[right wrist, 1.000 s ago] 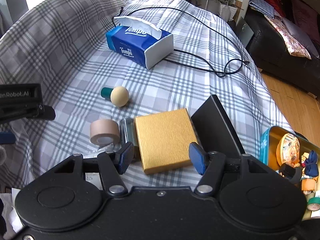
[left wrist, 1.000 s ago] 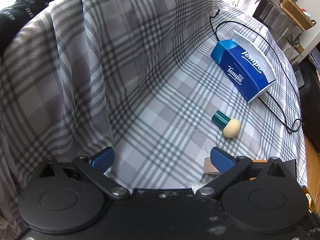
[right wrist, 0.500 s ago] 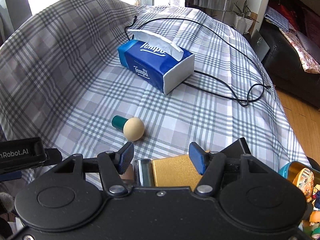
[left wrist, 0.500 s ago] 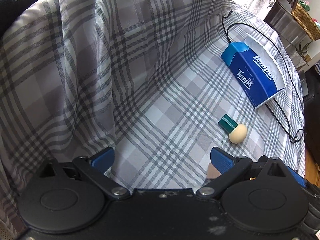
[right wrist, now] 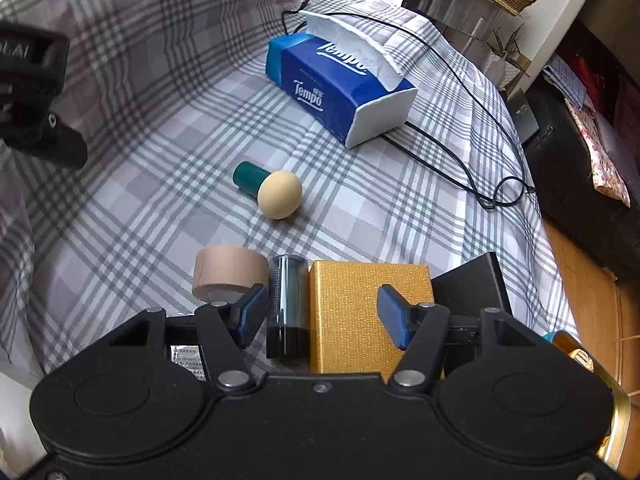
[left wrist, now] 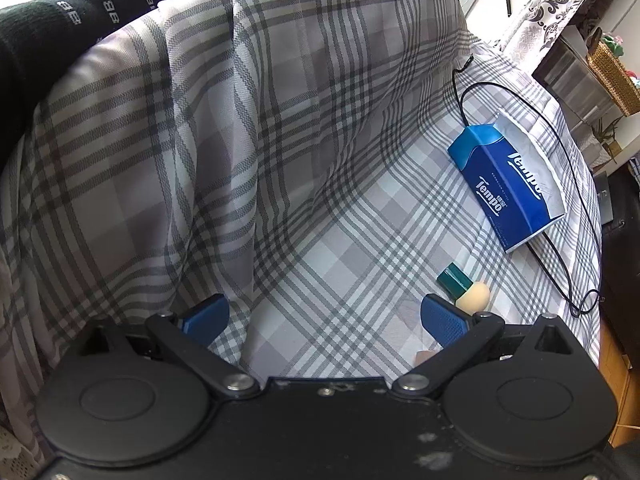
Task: Organize soft objects
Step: 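Grasp the white cotton-pad packet with the right tool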
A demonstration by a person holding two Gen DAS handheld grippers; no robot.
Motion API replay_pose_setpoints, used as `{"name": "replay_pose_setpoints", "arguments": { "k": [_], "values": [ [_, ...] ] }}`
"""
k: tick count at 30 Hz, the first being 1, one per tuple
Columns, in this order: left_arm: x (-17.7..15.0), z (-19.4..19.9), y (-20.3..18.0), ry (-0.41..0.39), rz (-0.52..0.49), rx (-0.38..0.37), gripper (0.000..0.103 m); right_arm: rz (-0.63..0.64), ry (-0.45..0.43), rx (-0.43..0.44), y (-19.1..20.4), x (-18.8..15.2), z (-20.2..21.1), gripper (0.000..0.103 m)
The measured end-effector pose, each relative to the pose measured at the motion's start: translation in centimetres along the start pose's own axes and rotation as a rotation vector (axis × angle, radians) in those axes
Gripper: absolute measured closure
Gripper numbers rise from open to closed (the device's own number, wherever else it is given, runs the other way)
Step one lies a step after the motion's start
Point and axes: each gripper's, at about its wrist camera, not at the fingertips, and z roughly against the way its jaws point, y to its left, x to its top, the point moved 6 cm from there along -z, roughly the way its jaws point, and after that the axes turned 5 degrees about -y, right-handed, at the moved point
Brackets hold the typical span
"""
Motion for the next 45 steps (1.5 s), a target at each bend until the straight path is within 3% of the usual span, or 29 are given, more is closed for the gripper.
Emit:
{"name": "replay_pose_setpoints", "arguments": {
  "k": [6, 12, 18, 23, 28, 38, 45],
  "values": [
    [0.4, 0.6, 0.6, -0.016, 0.021, 0.004, 0.001, 0.013, -0.053, 0.026, 1.9, 2.3, -2.6, 0.049],
    [0.3, 0.3, 0.8, -0.003, 0.030, 0.006, 0.001, -0.068, -0.054, 0.079, 0.8, 2.9, -2.3, 0.049],
    [0.1, 0.0, 0.3, 0.004, 0.010, 0.001, 0.001, -0.172, -0.041, 0.219, -0.4, 0.8, 1.3, 0.048],
    [0.1, 0.1, 0.3, -0.002, 0.003, 0.004, 0.001, -0.127, -0.037, 0.296, 1.5, -2.3, 3.8, 0.047],
    [0.2, 0.4, 0.2, -0.013, -0.015, 0.005, 0.001, -0.055, -0.019, 0.273, 3.7, -4.1, 3.3, 0.047],
    [0.2, 0.0, 0.0, -0.006, -0.039, 0.006, 0.001, -0.125, 0.058, 0.266, 4.2, -4.6, 0.0, 0.047],
    [-0.2, -0.5, -0.5, 0.007, -0.078, 0.009, 0.001, -0.102, 0.044, 0.240, 4.7, -4.3, -0.7, 0.047]
  ]
}}
